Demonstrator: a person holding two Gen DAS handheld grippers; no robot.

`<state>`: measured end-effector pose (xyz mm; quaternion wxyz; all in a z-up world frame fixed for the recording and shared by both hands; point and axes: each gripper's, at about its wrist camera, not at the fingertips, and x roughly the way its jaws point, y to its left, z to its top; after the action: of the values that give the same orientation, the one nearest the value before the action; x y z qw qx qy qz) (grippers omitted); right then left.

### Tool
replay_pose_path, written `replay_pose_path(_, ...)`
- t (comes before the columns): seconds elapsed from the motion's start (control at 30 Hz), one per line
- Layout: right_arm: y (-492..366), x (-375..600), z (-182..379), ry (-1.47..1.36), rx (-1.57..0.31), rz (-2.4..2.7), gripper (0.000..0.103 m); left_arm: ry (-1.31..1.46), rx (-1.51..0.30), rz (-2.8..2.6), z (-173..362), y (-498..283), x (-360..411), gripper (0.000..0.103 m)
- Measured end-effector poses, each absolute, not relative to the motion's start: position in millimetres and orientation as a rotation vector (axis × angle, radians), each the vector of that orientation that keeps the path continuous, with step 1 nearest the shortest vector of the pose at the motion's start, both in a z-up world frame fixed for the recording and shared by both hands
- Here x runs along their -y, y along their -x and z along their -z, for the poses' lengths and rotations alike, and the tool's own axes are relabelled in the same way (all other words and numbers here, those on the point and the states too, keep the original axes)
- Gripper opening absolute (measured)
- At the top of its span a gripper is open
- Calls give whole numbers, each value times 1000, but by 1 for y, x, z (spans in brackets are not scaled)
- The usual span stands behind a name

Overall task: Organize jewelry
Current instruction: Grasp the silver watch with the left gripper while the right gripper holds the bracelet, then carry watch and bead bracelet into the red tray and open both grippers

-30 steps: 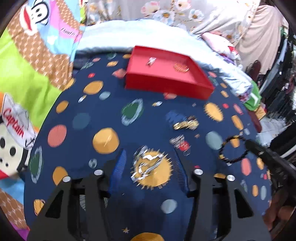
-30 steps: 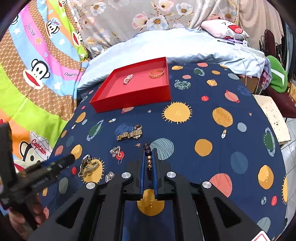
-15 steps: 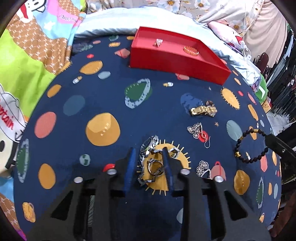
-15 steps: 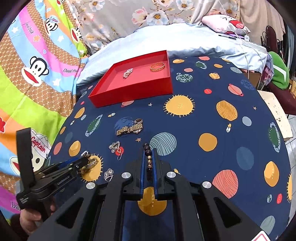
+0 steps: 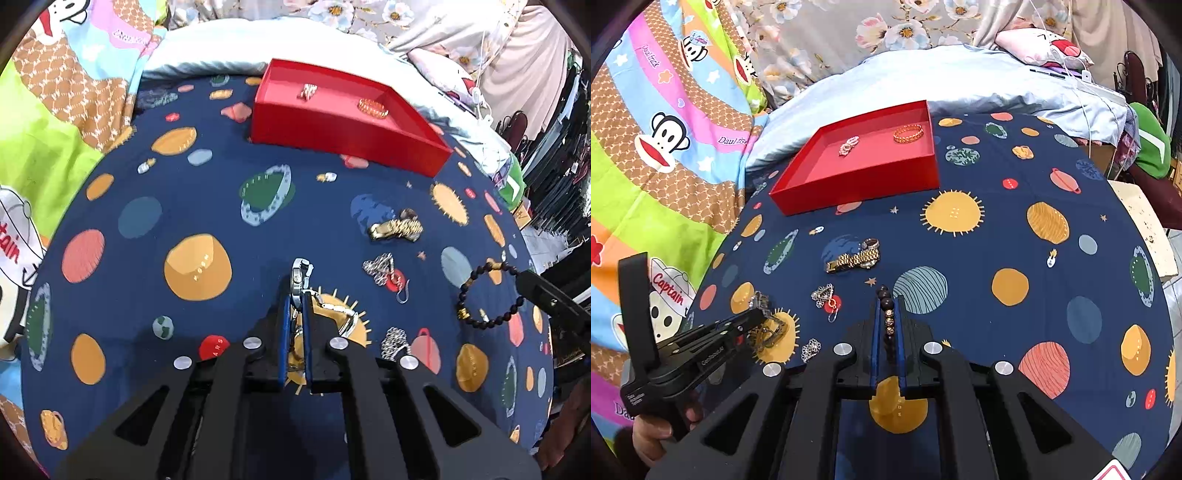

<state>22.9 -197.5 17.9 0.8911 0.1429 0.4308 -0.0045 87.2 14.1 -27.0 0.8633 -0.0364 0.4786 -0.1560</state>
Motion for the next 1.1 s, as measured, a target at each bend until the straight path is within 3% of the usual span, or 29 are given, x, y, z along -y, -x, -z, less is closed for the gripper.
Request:
replay_pose_path(0.37,-41,202,-53,-296,-812,-37,7,65,-823,377,-50,-95,-10,5)
replay_pose_path(0.63,-108,206,-97,-223,-699,-67,7,-21,-686,297,-92,-166,3,5)
replay_pose_path(0.83,-193,208,-93,-214,-715,-96,7,-101,-680,237,-88,-238,24,5)
replay_pose_path(1.1,-277,212,-33,-285,-867,-148,7,-166,-832,220,-37,-317,67,5)
